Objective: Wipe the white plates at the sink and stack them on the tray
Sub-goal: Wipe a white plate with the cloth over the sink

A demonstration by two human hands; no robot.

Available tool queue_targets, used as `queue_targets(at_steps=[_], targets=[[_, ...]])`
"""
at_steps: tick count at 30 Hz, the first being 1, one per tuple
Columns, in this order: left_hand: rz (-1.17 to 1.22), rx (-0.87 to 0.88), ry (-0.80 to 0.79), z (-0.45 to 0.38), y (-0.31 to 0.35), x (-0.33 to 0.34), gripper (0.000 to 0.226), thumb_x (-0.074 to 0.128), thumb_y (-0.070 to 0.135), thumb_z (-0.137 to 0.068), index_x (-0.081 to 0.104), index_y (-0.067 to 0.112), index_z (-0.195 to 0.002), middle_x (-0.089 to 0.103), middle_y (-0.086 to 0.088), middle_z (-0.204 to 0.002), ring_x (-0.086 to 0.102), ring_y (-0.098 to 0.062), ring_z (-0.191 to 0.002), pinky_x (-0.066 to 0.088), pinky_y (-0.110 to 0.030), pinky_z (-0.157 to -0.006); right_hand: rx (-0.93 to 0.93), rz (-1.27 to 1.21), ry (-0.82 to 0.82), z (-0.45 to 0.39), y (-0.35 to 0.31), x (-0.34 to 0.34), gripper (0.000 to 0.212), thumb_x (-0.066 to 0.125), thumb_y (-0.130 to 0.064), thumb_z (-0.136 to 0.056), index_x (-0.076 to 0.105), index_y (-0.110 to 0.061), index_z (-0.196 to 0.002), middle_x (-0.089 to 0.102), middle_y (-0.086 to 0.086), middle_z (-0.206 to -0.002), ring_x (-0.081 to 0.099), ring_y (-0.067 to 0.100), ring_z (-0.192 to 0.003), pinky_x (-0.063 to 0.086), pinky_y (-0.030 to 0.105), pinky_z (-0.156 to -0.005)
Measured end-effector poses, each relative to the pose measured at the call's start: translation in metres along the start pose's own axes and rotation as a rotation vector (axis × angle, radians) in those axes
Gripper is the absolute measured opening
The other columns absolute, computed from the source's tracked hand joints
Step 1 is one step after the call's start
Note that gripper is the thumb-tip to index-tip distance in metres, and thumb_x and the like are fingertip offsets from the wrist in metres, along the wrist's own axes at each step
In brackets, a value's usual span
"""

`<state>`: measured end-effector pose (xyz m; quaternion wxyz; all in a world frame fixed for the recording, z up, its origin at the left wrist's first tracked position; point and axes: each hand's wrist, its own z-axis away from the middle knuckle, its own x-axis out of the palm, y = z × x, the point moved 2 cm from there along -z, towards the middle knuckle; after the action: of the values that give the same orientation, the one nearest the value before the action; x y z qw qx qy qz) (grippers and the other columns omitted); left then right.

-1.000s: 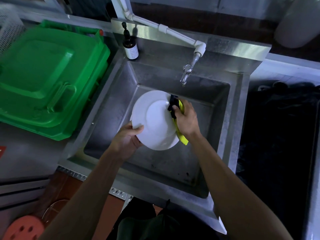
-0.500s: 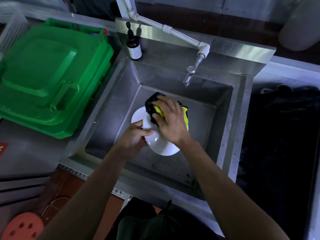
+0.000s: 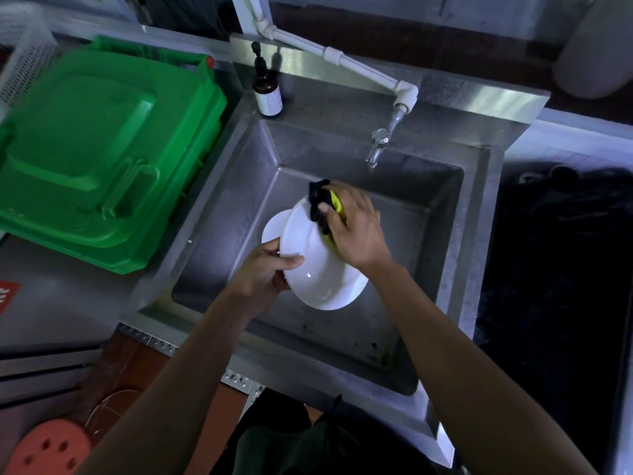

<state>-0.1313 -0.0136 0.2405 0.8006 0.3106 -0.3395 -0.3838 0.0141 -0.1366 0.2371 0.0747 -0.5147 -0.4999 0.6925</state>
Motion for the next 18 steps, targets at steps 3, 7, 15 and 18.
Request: queue_targets(at_steps=[3, 7, 15, 18], targets=[[0.011, 0.018, -0.005, 0.0, 0.0, -0.003, 0.048, 0.068, 0.007, -0.079, 0.066, 0.007, -0.127, 0.068, -0.024, -0.126, 0.068, -0.039, -0.109, 0.059, -0.049, -0.082, 0.077, -0.024, 0.014, -0.001, 0.011, 0.0, 0.037, 0.044, -0.046, -0.103, 0.051, -0.029, -0.135, 0.053, -0.005, -0.14, 0.045, 0.025, -0.129, 0.039, 0.054, -0.104], [0.108, 0.052, -0.007, -0.004, -0.002, -0.005, 0.045, 0.065, 0.007, -0.082, 0.067, 0.009, -0.127, 0.067, -0.021, -0.128, 0.067, -0.039, -0.112, 0.059, -0.051, -0.086, 0.149, -0.037, 0.039, 0.008, 0.019, 0.005, 0.039, 0.049, -0.042, -0.103, 0.049, -0.028, -0.139, 0.053, -0.003, -0.14, 0.045, 0.027, -0.126, 0.038, 0.053, -0.105], [0.274, 0.085, 0.063, -0.016, -0.004, 0.009, 0.035, 0.062, 0.004, -0.09, 0.069, 0.006, -0.124, 0.07, -0.019, -0.125, 0.069, -0.033, -0.111, 0.06, -0.04, -0.086, 0.182, 0.022, 0.049, 0.033, 0.001, 0.023, 0.045, 0.05, -0.036, -0.103, 0.047, -0.026, -0.147, 0.034, -0.009, -0.159, 0.028, 0.02, -0.145, 0.028, 0.049, -0.112], [0.285, 0.097, 0.06, -0.016, 0.001, 0.009, 0.032, 0.059, 0.008, -0.094, 0.071, 0.012, -0.123, 0.068, -0.018, -0.129, 0.068, -0.031, -0.112, 0.059, -0.04, -0.092, 0.135, 0.027, 0.054, 0.041, -0.013, 0.029, 0.044, 0.051, -0.037, -0.103, 0.049, -0.026, -0.145, 0.039, -0.009, -0.156, 0.033, 0.02, -0.142, 0.028, 0.05, -0.113]])
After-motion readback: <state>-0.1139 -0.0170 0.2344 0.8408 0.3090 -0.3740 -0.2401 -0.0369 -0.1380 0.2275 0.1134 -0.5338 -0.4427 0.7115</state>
